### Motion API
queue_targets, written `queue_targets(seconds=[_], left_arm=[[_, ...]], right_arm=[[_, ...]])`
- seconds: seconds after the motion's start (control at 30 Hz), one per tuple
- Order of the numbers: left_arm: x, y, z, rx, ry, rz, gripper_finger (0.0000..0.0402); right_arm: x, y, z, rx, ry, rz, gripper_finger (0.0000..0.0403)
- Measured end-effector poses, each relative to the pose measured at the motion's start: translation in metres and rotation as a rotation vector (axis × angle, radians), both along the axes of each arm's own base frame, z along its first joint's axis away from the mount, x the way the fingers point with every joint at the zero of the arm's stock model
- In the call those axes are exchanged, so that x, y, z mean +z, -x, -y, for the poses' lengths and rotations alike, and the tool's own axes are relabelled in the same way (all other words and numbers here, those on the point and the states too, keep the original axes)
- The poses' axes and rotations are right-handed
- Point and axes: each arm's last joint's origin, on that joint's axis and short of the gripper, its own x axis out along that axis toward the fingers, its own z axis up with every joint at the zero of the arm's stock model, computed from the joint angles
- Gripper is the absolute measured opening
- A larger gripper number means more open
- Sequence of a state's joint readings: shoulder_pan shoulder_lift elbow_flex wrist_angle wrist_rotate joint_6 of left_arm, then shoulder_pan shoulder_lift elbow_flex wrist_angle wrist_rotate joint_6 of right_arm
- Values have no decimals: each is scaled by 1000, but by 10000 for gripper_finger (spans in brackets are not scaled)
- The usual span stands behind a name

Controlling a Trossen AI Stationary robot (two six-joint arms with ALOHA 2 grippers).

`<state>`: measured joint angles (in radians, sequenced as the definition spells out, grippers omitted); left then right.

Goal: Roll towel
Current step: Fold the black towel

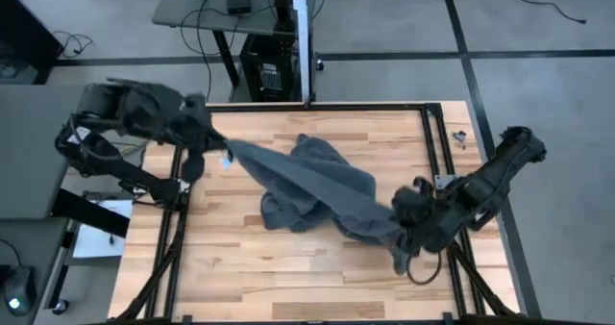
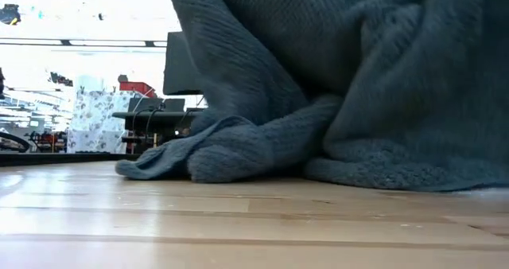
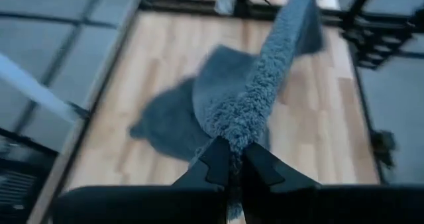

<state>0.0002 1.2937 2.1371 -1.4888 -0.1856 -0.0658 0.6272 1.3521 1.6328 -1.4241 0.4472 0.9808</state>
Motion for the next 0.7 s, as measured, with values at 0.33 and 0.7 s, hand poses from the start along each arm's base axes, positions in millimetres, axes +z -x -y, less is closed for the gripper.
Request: queue_targets(seconds=[0.33, 0.7], left_arm=[[2, 14, -38, 233, -174, -97, 0], [29, 6, -85, 404, -479, 70, 0]], right_arm=[[50, 15, 96, -202, 193, 52, 0], [111, 51, 182, -394, 531, 235, 0]])
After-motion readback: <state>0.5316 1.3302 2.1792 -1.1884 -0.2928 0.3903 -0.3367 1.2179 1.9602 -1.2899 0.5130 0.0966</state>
